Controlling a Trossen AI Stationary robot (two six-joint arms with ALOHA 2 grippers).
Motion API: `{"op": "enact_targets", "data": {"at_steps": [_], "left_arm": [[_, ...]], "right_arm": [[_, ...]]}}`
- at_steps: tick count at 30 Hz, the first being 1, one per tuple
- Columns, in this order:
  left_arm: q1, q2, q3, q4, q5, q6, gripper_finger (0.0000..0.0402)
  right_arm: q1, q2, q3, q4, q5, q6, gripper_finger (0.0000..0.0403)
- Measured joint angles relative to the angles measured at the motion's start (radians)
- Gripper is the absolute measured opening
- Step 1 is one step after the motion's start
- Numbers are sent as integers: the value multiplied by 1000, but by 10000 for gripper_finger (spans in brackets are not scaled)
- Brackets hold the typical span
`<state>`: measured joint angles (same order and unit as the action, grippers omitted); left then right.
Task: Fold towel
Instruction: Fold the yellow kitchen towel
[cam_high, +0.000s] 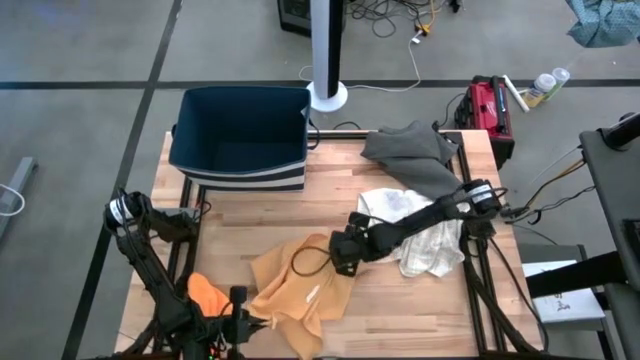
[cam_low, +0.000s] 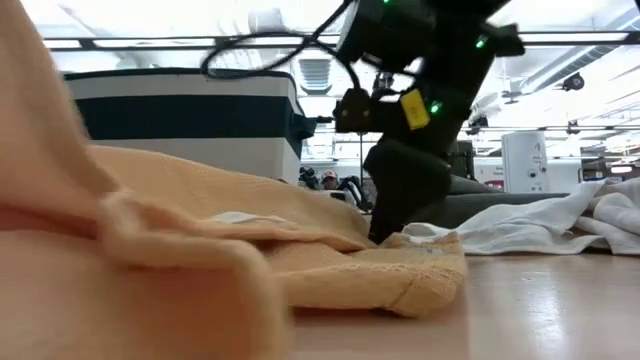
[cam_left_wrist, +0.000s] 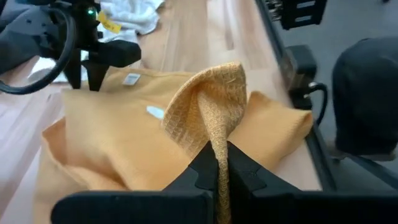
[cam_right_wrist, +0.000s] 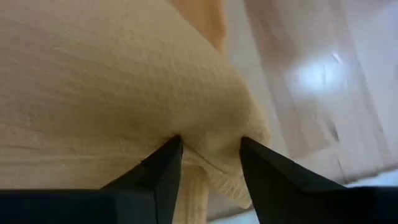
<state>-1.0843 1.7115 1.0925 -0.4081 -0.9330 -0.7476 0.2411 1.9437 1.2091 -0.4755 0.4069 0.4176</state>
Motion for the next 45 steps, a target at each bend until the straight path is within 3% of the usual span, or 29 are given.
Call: {"op": "enact_targets", "data": {"at_steps": [8, 14, 20, 23, 26, 29, 33, 40, 45], "left_arm": [[67, -1, -107, -5, -45, -111, 2], [129, -43, -98, -105, -53, -116, 2], [162, -211, -40, -312, -114, -121, 1], [145, -306, -12, -240, -119, -3, 1], [100, -356, -13, -16, -67, 229, 1], [53, -356, -20, 197, 48, 421, 0], [4, -290, -22, 301, 150, 475, 0], [22, -111, -24, 293, 158, 354, 0], [94, -16, -24, 182, 158, 211, 0]], "right_arm": [[0, -27, 4, 2, 2, -12, 11], [24, -172, 11, -52, 89, -15, 3], [118, -406, 11, -97, 232, 19, 2], [201, -506, 13, -43, 258, 39, 1], [304, -547, 13, 25, 276, 34, 1], [392, -533, 13, 104, 275, 21, 1], [466, -444, 13, 179, 275, 18, 0], [457, -184, 16, 231, 264, 100, 0], [401, -14, 38, 228, 154, 202, 0]]}}
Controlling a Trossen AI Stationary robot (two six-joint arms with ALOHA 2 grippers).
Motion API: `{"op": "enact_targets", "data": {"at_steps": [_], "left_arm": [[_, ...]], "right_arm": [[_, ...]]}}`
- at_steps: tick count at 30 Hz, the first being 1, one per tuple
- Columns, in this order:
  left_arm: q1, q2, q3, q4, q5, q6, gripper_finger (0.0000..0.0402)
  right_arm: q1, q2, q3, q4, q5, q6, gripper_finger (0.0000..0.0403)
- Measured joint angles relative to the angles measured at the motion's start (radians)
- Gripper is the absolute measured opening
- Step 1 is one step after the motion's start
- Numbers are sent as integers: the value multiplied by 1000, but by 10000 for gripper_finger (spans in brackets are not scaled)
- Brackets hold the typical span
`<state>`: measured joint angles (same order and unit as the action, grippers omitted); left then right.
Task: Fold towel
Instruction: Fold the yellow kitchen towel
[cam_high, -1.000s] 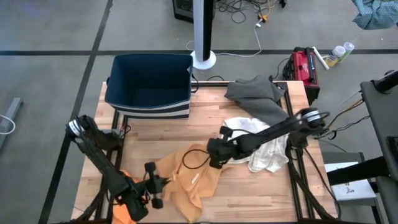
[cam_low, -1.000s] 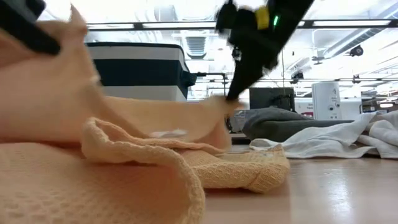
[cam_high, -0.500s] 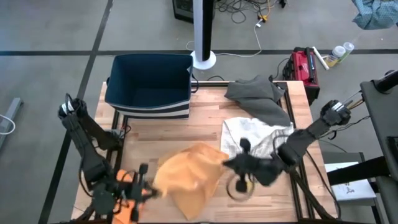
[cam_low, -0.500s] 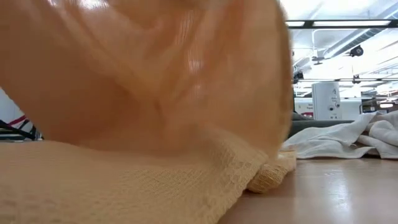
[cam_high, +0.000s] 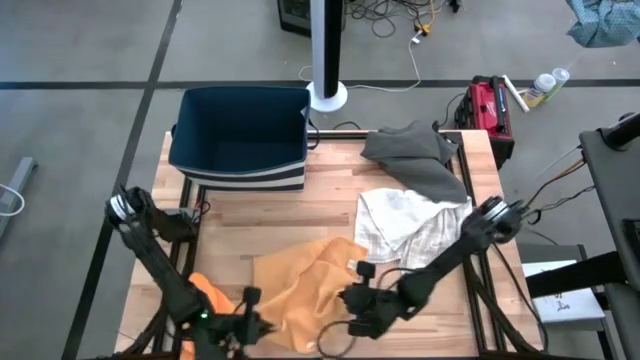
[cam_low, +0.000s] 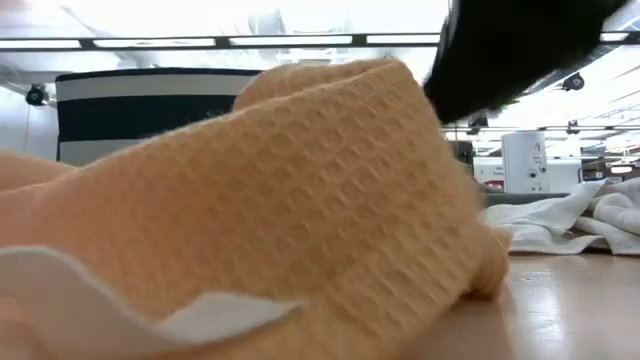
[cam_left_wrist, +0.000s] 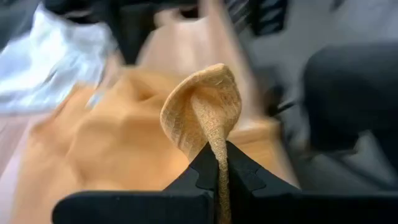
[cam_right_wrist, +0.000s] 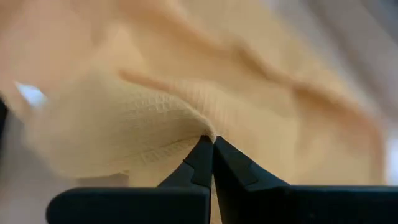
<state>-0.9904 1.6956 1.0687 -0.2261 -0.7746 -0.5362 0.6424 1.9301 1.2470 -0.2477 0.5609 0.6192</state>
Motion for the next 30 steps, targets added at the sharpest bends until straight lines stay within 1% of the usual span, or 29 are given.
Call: {"op": "enact_targets", "data": {"at_steps": [2, 4, 6, 9, 11, 14, 18, 21, 23, 24, 27, 30], "left_arm": [[38, 29, 0, -87, 23, -86, 0], [86, 58, -1, -187, 84, -158, 0], [144, 90, -3, -250, 147, -197, 0], [236, 131, -20, -265, 231, -172, 0], [299, 152, -30, -262, 250, -122, 0], [409, 160, -45, -255, 242, -33, 0], [588, 133, -54, -262, 206, 107, 0], [734, 70, -39, -236, 163, 204, 0], [822, 8, -6, -230, 175, 239, 0], [857, -30, 9, -228, 204, 250, 0], [908, -165, 56, -234, 318, 288, 0], [902, -315, 97, -239, 378, 312, 0]], "right_arm": [[-21, 54, 17, 1, -67, 29, 0], [-40, 101, 35, -1, -118, 37, 0], [-56, 134, 51, -5, -144, 30, 0], [-83, 147, 71, -56, -148, 20, 0], [-105, 139, 74, -131, -135, 22, 0], [-140, 104, 70, -318, -72, 40, 0], [-200, 30, 68, -617, 60, 48, 0], [-277, -52, 68, -846, 189, 68, 0], [-333, -121, 75, -975, 256, 109, 0], [-357, -167, 85, -1023, 281, 134, 0], [-395, -324, 113, -1074, 337, 174, 0], [-388, -484, 135, -1022, 388, 174, 0]]}}
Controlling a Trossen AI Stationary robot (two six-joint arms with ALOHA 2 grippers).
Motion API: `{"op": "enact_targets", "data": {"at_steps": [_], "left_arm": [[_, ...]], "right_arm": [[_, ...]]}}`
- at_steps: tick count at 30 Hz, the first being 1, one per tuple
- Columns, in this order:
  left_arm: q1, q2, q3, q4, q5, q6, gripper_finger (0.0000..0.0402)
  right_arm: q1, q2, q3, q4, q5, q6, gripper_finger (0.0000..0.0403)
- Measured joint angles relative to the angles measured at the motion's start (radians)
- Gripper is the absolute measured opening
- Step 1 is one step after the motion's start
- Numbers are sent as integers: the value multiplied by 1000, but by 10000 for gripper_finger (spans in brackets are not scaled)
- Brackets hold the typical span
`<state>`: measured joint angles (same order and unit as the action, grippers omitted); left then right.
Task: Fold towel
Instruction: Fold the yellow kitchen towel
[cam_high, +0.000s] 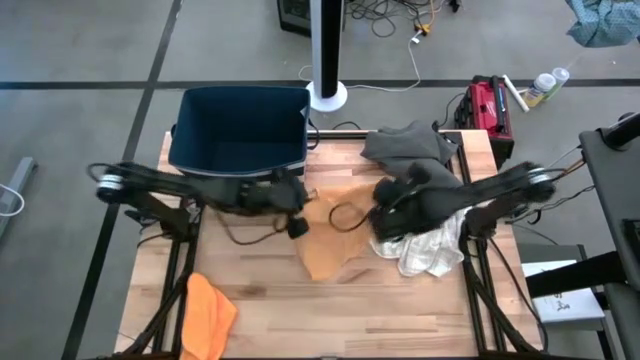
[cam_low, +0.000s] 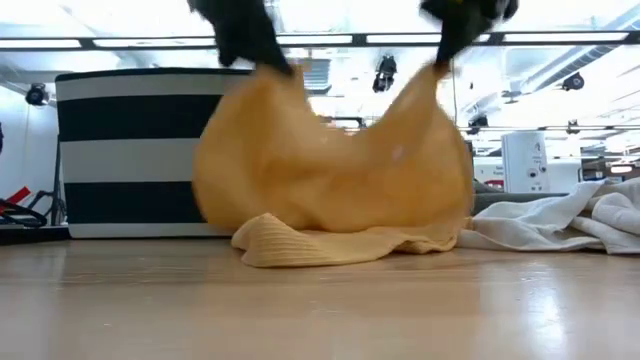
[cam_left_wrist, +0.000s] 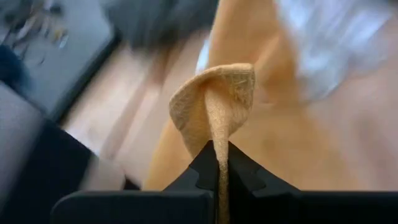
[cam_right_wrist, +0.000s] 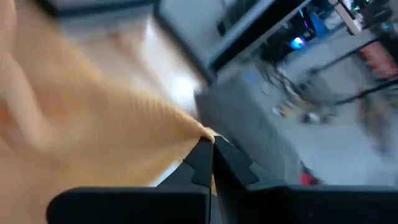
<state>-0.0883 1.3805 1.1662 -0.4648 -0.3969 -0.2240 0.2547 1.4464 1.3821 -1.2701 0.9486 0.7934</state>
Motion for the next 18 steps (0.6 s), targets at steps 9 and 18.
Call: {"op": "enact_targets", "data": {"at_steps": [9, 18], "left_arm": [[-206, -352, 89, 16, 23, 20, 0], [-424, -412, 146, 105, 24, 152, 0]], "right_arm": [[176, -305, -2, 532, 14, -249, 0], [269, -261, 7, 1008, -162, -716, 0]]}}
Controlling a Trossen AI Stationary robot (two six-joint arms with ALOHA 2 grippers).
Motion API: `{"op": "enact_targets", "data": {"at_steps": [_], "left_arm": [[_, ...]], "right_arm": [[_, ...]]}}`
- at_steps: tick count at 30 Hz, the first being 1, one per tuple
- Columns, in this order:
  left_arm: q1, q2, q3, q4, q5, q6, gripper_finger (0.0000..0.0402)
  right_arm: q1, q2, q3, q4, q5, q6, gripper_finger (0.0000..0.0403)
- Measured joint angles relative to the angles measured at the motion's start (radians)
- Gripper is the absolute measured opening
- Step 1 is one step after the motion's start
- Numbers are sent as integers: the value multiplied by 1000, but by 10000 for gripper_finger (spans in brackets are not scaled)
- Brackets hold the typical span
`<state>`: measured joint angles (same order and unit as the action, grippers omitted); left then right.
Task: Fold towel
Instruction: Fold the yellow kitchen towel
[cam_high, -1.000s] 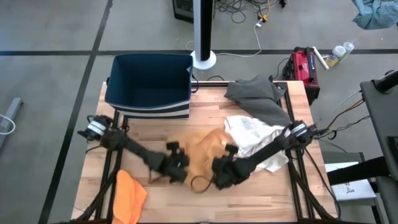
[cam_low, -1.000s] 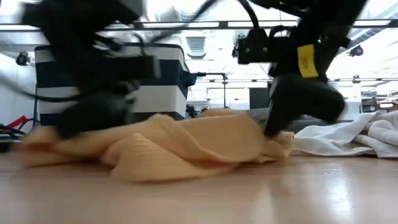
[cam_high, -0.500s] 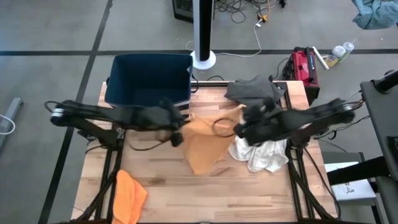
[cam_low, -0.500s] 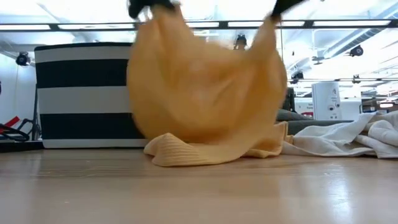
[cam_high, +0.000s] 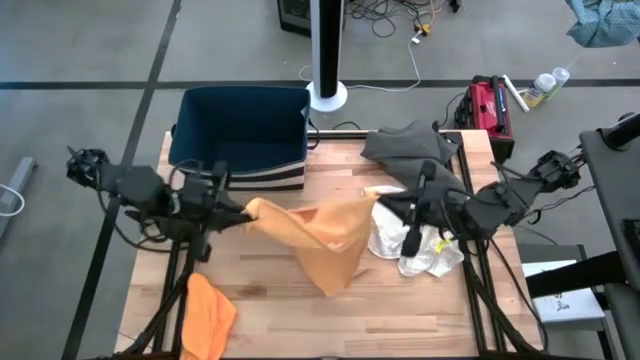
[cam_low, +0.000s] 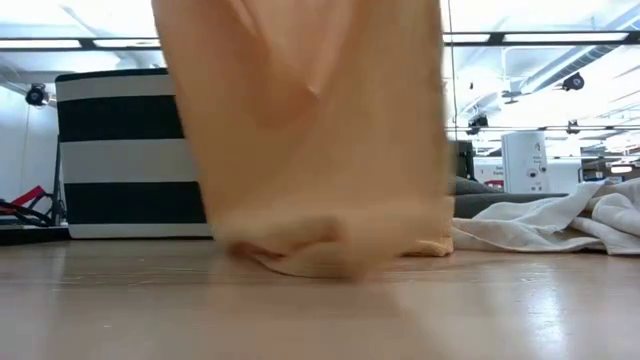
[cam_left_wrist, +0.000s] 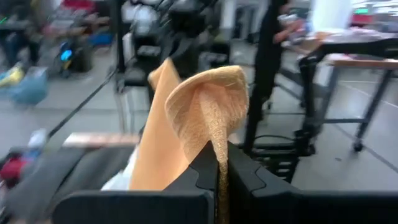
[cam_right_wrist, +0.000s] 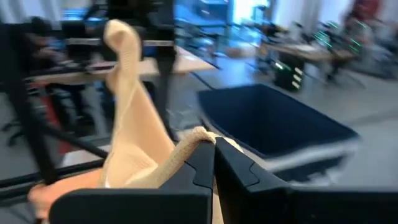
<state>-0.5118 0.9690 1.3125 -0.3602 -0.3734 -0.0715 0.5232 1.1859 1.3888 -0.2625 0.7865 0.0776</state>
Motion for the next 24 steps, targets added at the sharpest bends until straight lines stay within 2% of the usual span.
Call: {"op": "enact_targets", "data": {"at_steps": [9, 12, 16, 18, 24], "left_arm": [[-109, -3, 157, 159, -1, 173, 0], [-112, -3, 164, 154, 1, 174, 0], [-114, 0, 159, 70, 61, 156, 0], [-114, 4, 158, 22, 49, 141, 0], [-112, 22, 140, -145, -160, 54, 0]], "right_arm": [[31, 15, 111, 245, -114, -221, 0], [31, 14, 134, 259, -137, -227, 0], [42, 12, 149, 195, -217, -228, 0], [49, 13, 157, 125, -173, -222, 0], [43, 14, 157, -143, 172, -74, 0]]}}
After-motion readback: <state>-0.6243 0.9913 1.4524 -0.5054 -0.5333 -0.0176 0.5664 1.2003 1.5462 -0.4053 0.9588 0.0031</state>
